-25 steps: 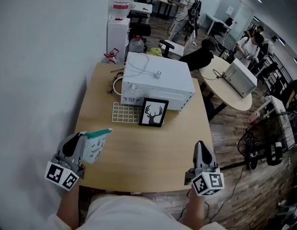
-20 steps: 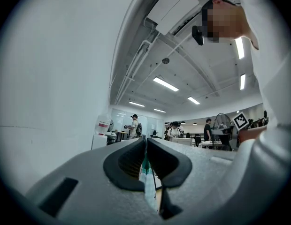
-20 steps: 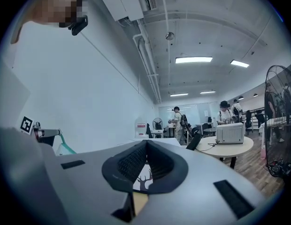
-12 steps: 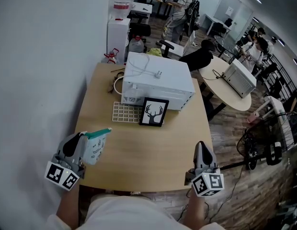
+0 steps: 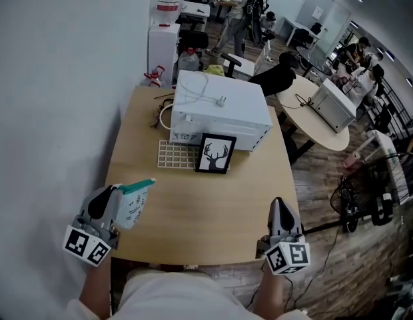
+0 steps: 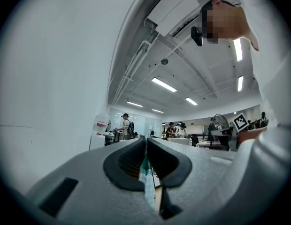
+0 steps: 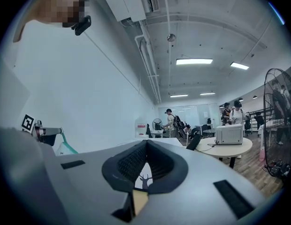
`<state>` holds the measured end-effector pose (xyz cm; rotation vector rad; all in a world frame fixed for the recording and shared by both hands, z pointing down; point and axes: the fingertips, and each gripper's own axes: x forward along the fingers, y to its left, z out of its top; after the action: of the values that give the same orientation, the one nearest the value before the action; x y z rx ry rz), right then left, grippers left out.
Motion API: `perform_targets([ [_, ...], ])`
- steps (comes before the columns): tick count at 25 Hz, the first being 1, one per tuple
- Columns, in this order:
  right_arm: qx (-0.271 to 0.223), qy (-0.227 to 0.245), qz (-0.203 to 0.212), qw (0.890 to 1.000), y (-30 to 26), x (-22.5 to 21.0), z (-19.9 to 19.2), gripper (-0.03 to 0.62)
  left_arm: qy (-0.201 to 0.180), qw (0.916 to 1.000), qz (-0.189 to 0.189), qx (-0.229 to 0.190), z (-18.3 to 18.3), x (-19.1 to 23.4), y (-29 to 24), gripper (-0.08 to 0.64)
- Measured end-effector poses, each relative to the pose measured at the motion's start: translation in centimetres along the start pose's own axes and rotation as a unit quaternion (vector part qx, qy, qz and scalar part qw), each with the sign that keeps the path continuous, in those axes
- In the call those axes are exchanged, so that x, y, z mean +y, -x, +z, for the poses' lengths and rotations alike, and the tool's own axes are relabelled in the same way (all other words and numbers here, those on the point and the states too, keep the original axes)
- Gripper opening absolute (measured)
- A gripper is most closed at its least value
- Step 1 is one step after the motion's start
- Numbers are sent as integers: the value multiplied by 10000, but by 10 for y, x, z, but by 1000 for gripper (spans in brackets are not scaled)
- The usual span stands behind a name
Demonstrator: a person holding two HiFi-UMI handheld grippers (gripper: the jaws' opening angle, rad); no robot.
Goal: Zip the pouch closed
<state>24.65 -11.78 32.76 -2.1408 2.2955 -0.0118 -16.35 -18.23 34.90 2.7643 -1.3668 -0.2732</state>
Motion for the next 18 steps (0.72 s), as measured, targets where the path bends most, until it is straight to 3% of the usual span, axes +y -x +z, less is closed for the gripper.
perform_targets([
  [18, -13, 144, -179, 9997, 0, 6, -1, -2, -167, 9997, -173, -51, 1, 3, 5, 25],
])
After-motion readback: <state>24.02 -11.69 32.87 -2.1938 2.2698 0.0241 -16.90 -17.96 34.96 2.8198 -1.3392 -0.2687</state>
